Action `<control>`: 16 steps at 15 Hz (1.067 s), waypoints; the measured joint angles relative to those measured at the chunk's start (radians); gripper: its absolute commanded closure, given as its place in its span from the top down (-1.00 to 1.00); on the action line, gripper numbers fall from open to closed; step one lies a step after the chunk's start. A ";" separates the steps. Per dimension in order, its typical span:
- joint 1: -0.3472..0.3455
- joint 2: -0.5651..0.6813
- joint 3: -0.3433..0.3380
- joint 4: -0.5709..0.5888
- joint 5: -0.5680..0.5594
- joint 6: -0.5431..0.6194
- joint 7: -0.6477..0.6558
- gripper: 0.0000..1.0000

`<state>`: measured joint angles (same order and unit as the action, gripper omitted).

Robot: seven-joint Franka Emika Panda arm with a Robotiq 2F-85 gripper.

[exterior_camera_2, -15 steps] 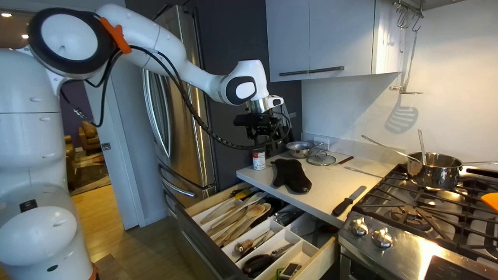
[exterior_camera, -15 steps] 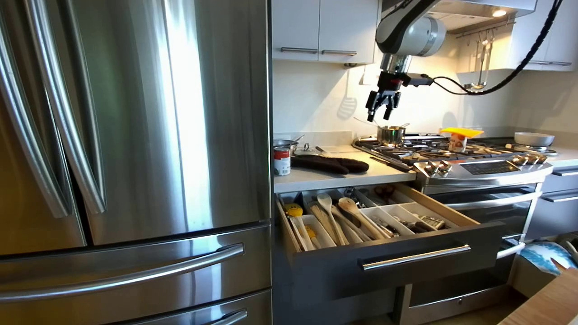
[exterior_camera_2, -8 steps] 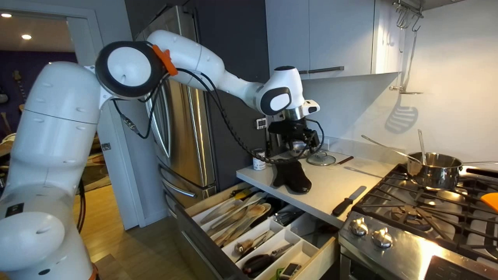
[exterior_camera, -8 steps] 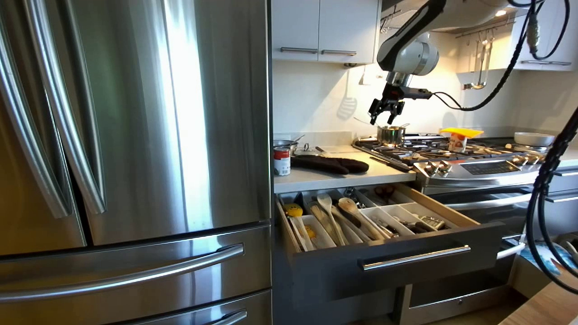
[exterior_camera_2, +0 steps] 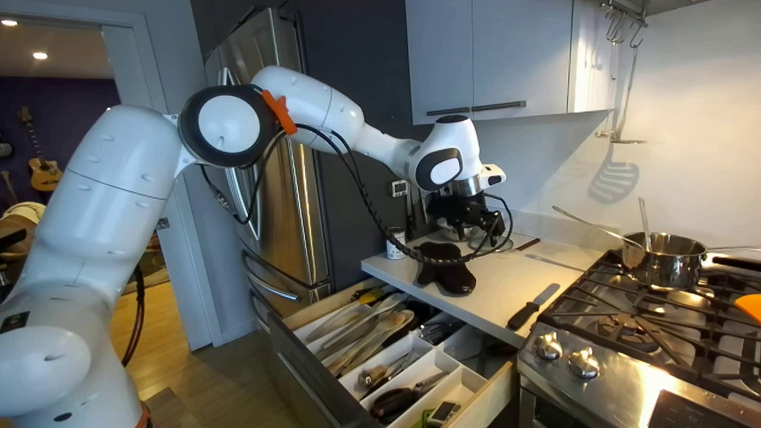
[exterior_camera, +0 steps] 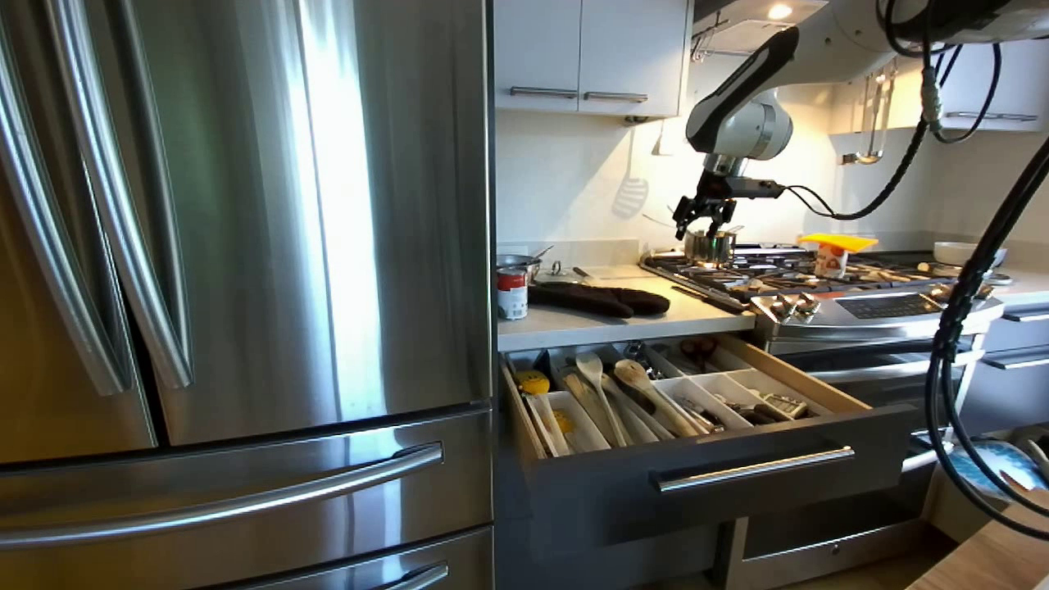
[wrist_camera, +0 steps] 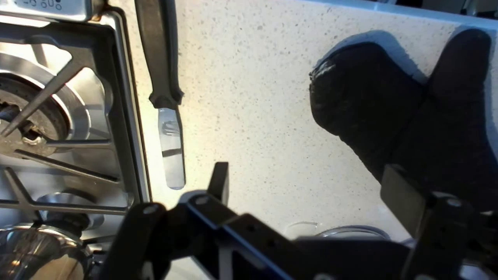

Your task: Put the knife into the drawer

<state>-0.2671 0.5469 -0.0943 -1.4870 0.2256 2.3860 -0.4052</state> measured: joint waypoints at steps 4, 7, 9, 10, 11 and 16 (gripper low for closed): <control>-0.002 -0.002 0.005 0.004 -0.003 0.000 0.005 1.00; -0.006 0.035 -0.004 0.035 -0.035 0.003 0.048 1.00; -0.014 0.079 -0.018 0.071 -0.063 0.003 0.086 1.00; -0.019 0.105 -0.025 0.094 -0.077 0.003 0.105 1.00; -0.025 0.131 -0.032 0.118 -0.090 0.003 0.121 1.00; -0.051 0.263 -0.057 0.240 -0.143 -0.019 0.186 1.00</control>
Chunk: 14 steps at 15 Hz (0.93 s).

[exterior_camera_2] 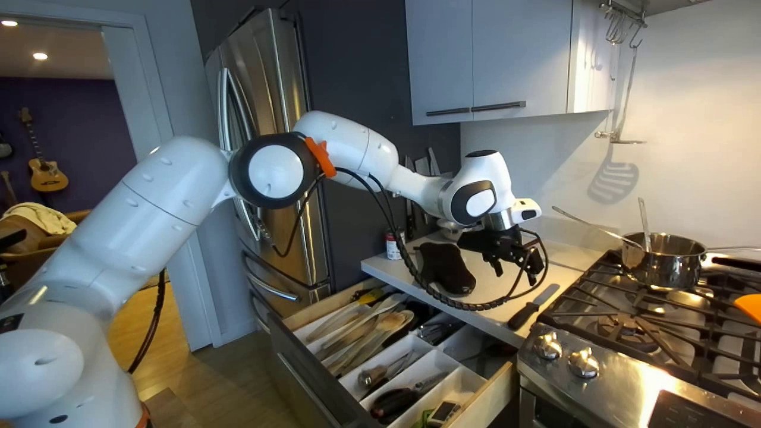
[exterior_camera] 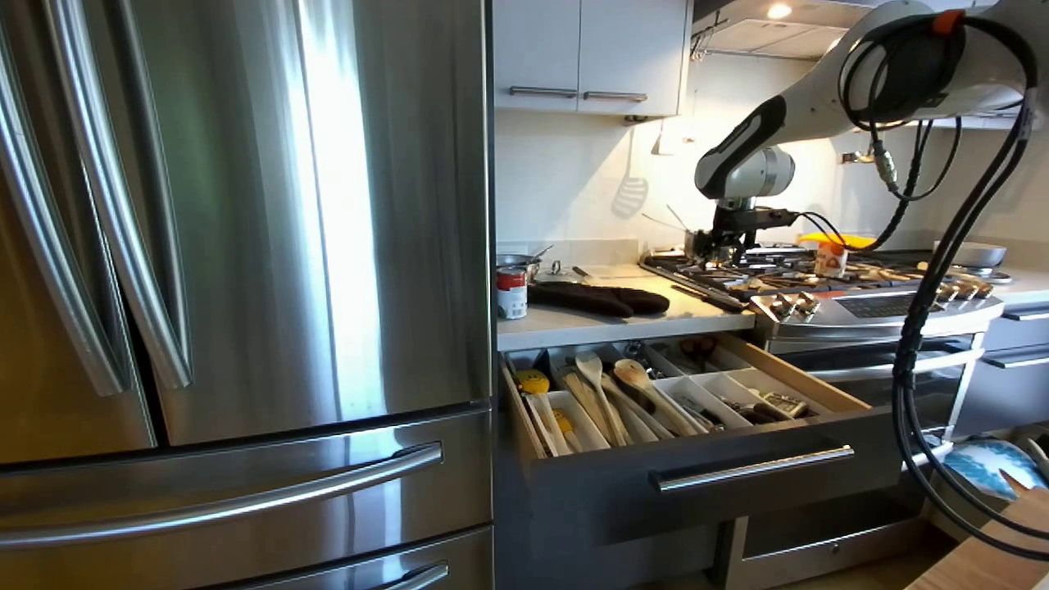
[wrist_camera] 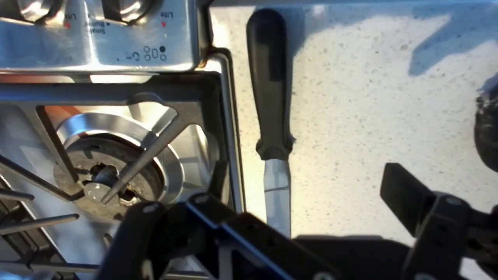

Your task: Put the knife into the drawer

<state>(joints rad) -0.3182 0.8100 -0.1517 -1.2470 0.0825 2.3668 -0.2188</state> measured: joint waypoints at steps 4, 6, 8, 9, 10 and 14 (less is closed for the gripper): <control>-0.008 0.079 -0.009 0.089 -0.024 -0.074 0.031 1.00; -0.011 0.111 -0.009 0.134 -0.028 -0.121 0.040 1.00; -0.015 0.137 -0.009 0.177 -0.028 -0.173 0.042 1.00; -0.017 0.149 -0.009 0.198 -0.028 -0.198 0.042 0.93; -0.020 0.160 -0.009 0.219 -0.028 -0.221 0.044 0.82; -0.031 0.209 -0.009 0.300 -0.028 -0.310 0.053 0.50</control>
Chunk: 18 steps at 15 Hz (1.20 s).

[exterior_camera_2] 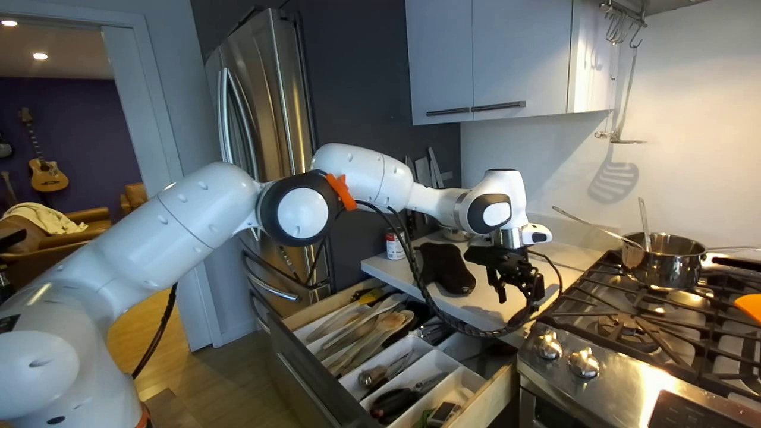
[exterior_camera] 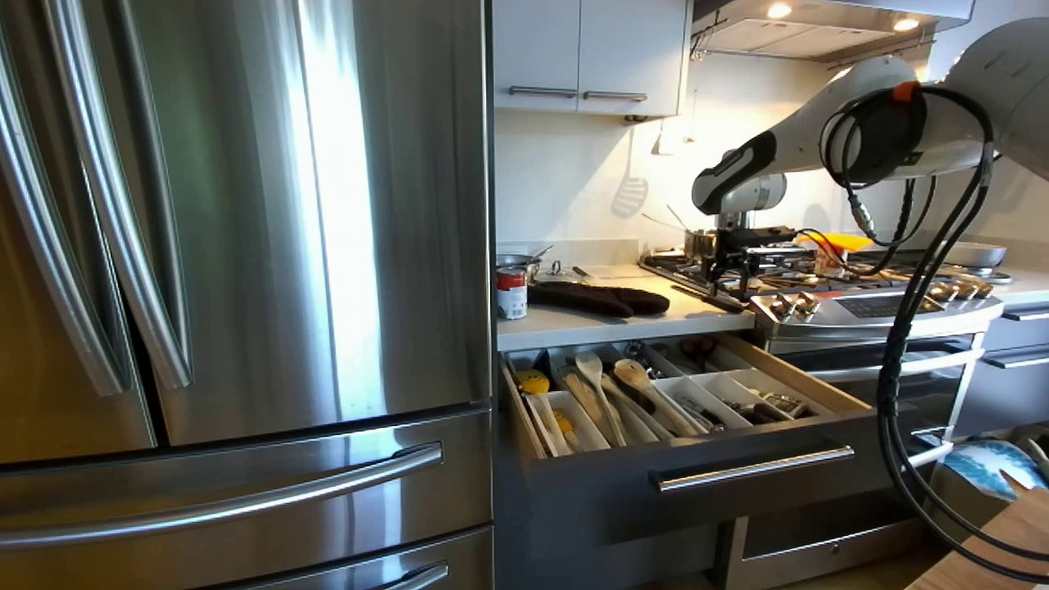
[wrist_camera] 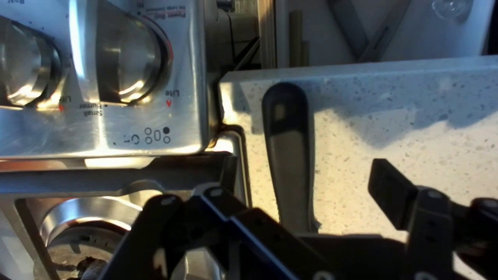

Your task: Put the knife into the drawer

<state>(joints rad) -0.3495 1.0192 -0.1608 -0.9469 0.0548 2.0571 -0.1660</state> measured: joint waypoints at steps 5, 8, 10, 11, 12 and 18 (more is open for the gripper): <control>-0.015 0.061 0.002 0.092 0.000 -0.075 0.004 0.13; -0.022 0.095 0.004 0.143 0.000 -0.110 0.005 -0.05; -0.028 0.116 0.007 0.177 0.000 -0.137 0.005 -0.38; -0.030 0.126 0.008 0.192 0.000 -0.147 0.005 -0.38; -0.031 0.136 0.009 0.208 0.000 -0.159 0.005 -0.62; -0.032 0.166 0.010 0.266 0.000 -0.180 0.007 -0.81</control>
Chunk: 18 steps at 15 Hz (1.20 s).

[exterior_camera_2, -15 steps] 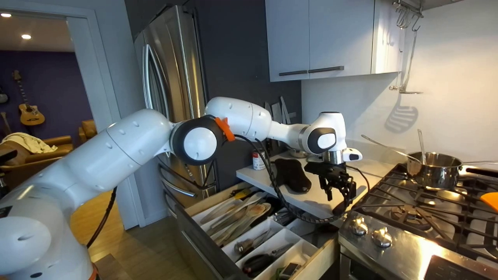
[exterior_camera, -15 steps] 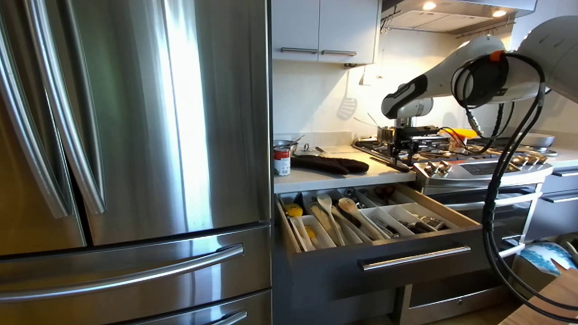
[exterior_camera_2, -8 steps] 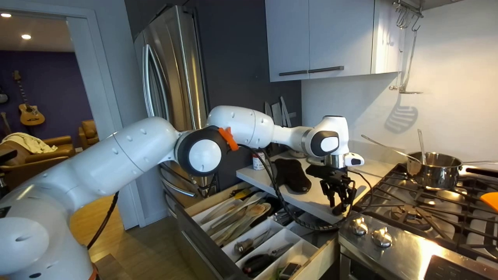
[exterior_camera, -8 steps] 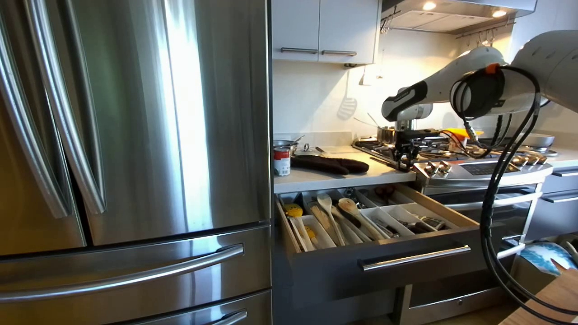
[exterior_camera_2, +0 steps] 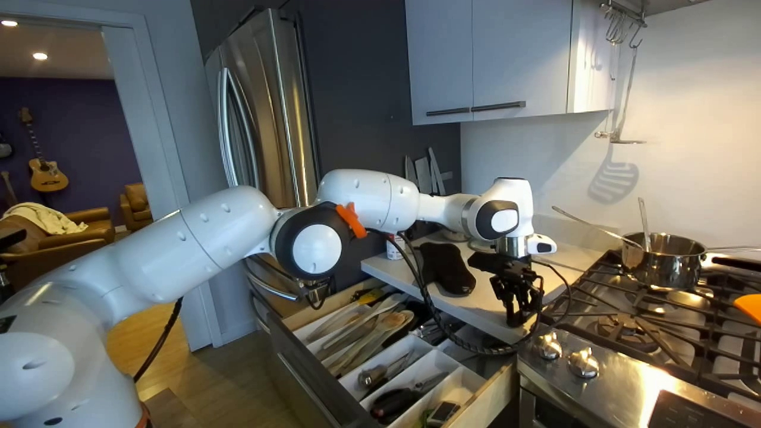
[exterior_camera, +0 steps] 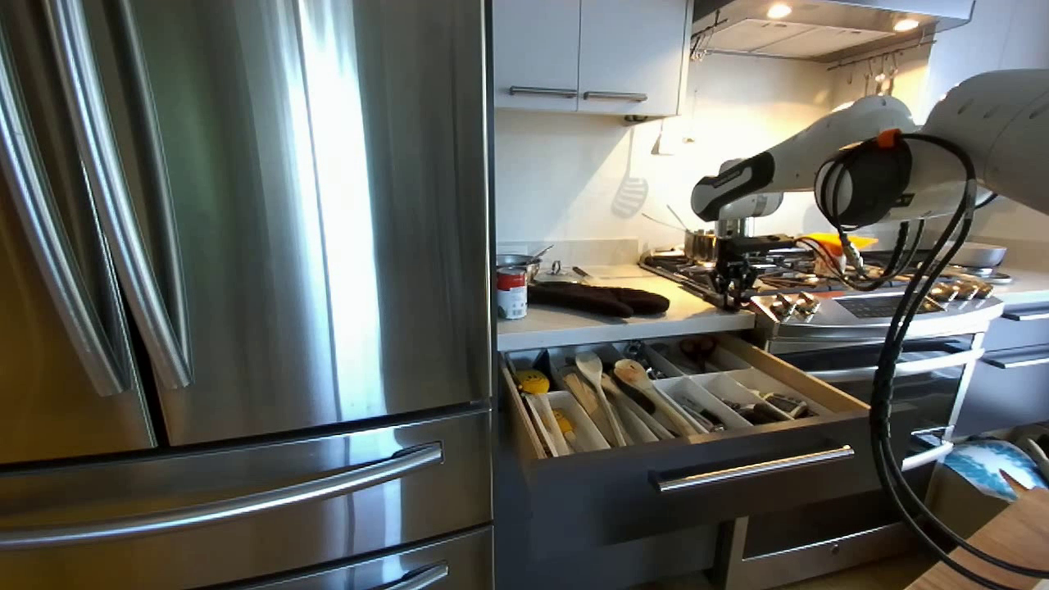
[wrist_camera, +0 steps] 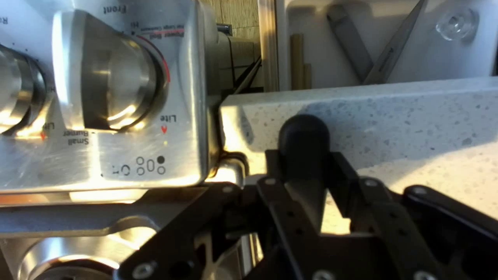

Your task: Put the knife into the drawer

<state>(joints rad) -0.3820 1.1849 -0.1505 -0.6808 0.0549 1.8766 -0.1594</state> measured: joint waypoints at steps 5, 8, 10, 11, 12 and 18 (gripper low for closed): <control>0.013 -0.050 0.011 0.000 0.003 -0.042 -0.025 -0.81; 0.020 -0.113 0.016 -0.015 0.003 -0.157 -0.057 -0.81; 0.021 -0.161 0.014 -0.042 0.000 -0.217 -0.076 -0.81; 0.020 -0.186 0.009 -0.060 -0.002 -0.236 -0.088 -0.81; 0.019 -0.211 0.004 -0.082 -0.007 -0.248 -0.104 -0.81; 0.007 -0.391 -0.026 -0.323 -0.026 -0.245 -0.242 -0.81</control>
<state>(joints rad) -0.3752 0.7942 -0.1767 -1.0042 0.0291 1.6314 -0.4017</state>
